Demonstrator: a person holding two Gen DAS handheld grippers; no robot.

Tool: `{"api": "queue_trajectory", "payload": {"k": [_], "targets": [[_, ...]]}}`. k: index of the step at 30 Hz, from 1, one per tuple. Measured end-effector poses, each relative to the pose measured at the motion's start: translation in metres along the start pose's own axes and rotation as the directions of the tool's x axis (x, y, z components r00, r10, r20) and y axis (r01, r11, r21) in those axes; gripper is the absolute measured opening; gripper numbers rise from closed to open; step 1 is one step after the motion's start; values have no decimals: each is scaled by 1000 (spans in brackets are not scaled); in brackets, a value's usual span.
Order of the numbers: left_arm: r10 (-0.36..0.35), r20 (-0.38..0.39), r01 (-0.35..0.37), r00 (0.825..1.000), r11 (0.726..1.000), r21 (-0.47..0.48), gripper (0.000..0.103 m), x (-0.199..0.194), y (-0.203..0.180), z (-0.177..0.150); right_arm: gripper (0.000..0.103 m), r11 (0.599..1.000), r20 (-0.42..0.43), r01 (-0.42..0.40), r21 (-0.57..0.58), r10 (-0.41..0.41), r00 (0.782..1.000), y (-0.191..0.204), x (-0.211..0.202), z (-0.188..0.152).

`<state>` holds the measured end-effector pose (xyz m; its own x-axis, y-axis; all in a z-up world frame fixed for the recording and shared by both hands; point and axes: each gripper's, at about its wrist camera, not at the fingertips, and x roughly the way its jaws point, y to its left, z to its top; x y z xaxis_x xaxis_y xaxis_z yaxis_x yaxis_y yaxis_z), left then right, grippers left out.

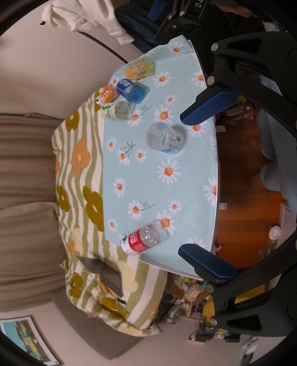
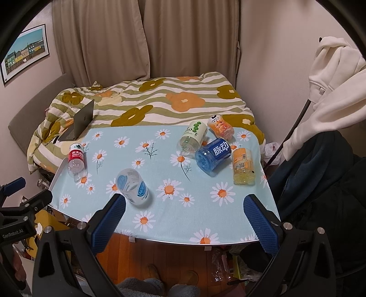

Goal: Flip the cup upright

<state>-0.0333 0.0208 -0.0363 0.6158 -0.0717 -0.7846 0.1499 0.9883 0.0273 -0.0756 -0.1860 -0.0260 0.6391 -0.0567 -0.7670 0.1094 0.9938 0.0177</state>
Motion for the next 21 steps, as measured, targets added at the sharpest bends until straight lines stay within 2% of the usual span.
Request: {"api": "queue_trajectory", "payload": {"k": [21], "targets": [[24, 3, -24, 1000, 1000, -3, 103, 1, 3, 4, 103, 1000, 1, -3, 1, 3, 1000, 2, -1, 1]]}}
